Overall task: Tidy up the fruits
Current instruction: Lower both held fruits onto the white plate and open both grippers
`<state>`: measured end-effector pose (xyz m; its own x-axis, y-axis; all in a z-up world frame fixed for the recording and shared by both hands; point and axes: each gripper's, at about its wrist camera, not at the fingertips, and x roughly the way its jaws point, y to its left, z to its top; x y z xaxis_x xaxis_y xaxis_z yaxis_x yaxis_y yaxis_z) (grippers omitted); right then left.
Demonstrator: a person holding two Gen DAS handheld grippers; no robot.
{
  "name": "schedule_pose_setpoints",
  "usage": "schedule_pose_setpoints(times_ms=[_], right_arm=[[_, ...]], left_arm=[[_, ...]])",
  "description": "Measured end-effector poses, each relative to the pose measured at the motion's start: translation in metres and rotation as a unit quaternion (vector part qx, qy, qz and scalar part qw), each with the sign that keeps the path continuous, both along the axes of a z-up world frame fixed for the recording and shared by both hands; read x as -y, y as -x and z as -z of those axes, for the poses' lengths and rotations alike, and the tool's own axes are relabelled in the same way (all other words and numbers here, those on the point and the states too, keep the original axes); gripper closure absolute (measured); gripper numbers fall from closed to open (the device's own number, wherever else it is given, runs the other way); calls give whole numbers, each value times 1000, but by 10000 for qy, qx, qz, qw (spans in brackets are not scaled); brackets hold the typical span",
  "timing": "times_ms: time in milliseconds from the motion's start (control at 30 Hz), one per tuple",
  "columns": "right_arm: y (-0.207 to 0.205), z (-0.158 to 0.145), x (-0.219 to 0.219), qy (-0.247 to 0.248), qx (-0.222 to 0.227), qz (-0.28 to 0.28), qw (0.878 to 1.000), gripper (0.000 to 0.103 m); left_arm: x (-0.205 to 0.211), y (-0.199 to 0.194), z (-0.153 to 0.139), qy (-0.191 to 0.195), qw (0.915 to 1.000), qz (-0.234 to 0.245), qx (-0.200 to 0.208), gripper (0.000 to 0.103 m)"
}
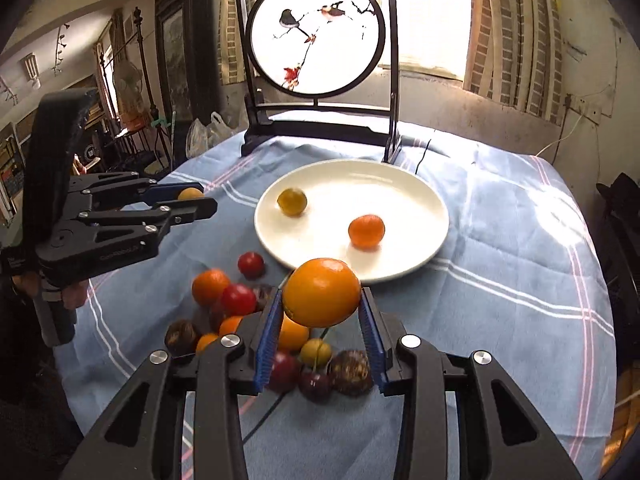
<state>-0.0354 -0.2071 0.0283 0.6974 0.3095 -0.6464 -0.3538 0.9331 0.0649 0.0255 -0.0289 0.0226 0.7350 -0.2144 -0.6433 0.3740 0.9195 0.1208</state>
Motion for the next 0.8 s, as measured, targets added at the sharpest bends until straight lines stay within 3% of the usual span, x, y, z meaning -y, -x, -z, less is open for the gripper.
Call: schedule_pose_setpoints(times_ms=[100,333,733,800], right_arm=[[-25,-8,-3,-90,108,66,9999,64],[-82,-1,-7,-190,1,182,9997,64],[-154,39,-24,-57,-438,328,9985,64],[-162,43,-28,21,-499,313,9983,64]], left_arm=[[7,-26,2,-50,9997,-213,55,78],[17,-71,28,-43,9989,-398,-255,78],[29,-96,60,-389,9976,-353,-454,76],[29,-99,63,-402,9973,-386,-479,54]])
